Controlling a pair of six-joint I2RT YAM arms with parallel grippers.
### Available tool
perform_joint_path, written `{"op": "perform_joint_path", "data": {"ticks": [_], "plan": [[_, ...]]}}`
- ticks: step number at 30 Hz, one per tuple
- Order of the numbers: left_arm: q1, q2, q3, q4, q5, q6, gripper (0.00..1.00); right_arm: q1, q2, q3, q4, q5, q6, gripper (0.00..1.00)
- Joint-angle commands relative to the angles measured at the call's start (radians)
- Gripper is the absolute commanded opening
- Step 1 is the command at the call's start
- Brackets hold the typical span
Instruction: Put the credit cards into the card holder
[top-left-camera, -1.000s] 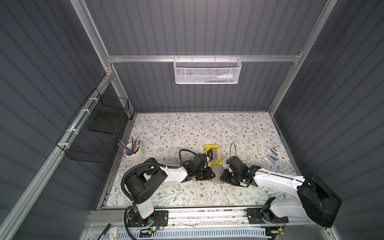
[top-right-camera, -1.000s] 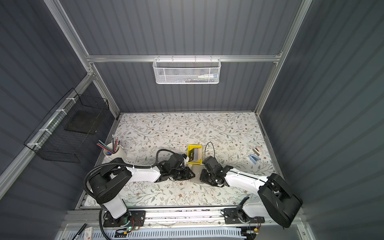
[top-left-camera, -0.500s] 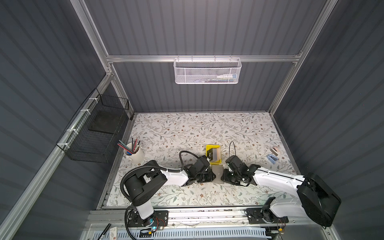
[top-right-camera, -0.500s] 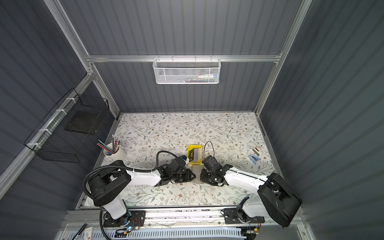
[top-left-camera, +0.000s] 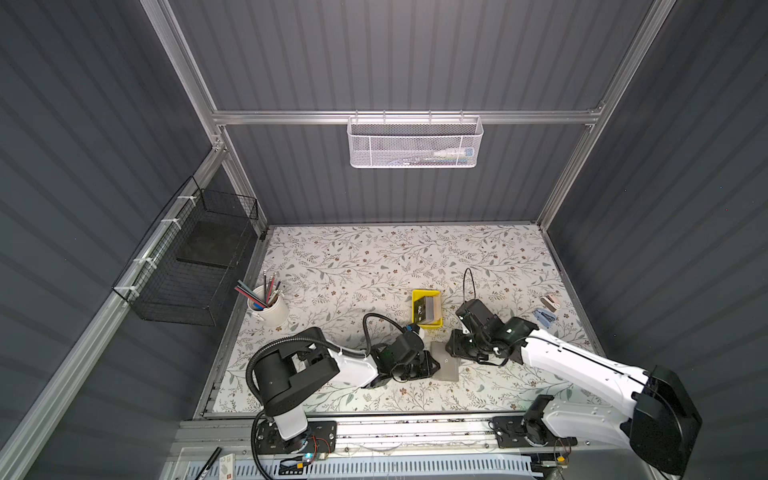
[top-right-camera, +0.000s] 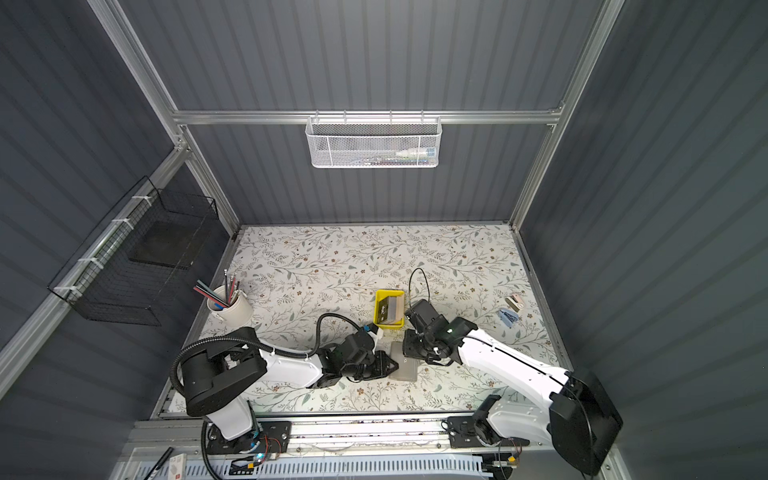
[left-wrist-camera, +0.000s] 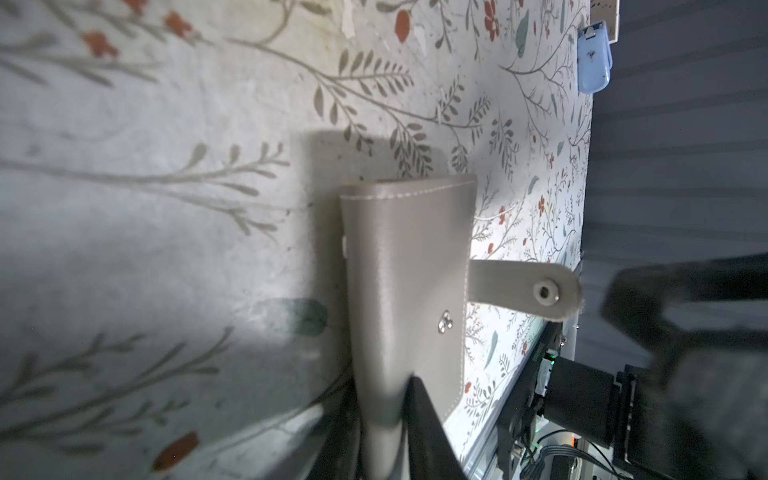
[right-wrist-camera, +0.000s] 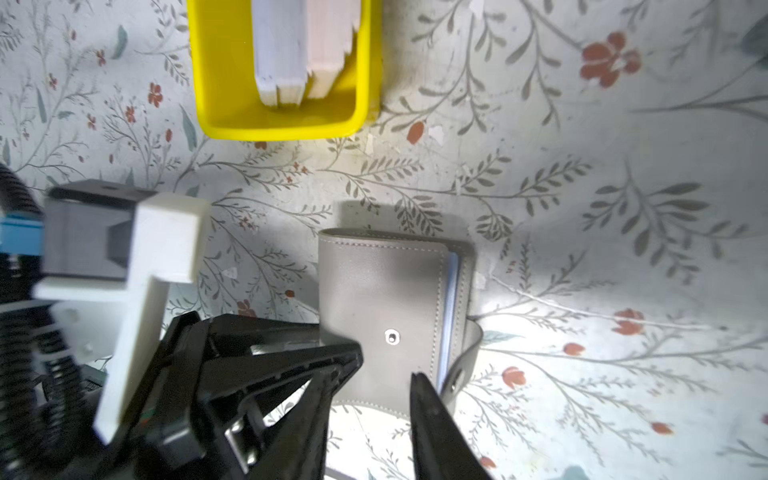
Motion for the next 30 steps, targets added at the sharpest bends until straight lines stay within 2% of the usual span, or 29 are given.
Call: {"op": "perform_joint_path", "data": {"ticks": [1, 8, 13, 19, 22, 30], "plan": [[-0.011, 0.036, -0.046, -0.121, -0.016, -0.018, 0.19, 0.001, 0.017, 0.067, -0.184, 0.085, -0.012, 0.32], [-0.021, 0.016, -0.056, -0.143, -0.044, -0.026, 0.19, 0.001, 0.069, 0.088, -0.232, 0.090, 0.001, 0.31], [-0.028, 0.018, -0.057, -0.137, -0.051, -0.033, 0.19, 0.001, 0.093, 0.059, -0.137, 0.021, -0.005, 0.31], [-0.034, 0.026, -0.048, -0.136, -0.048, -0.035, 0.19, 0.003, 0.143, 0.055, -0.105, 0.007, -0.008, 0.29], [-0.037, 0.025, -0.054, -0.133, -0.050, -0.037, 0.19, 0.001, 0.147, 0.054, -0.116, 0.028, -0.009, 0.25], [-0.037, 0.033, -0.046, -0.120, -0.031, -0.040, 0.19, 0.005, 0.174, 0.054, -0.158, 0.066, -0.007, 0.22]]}}
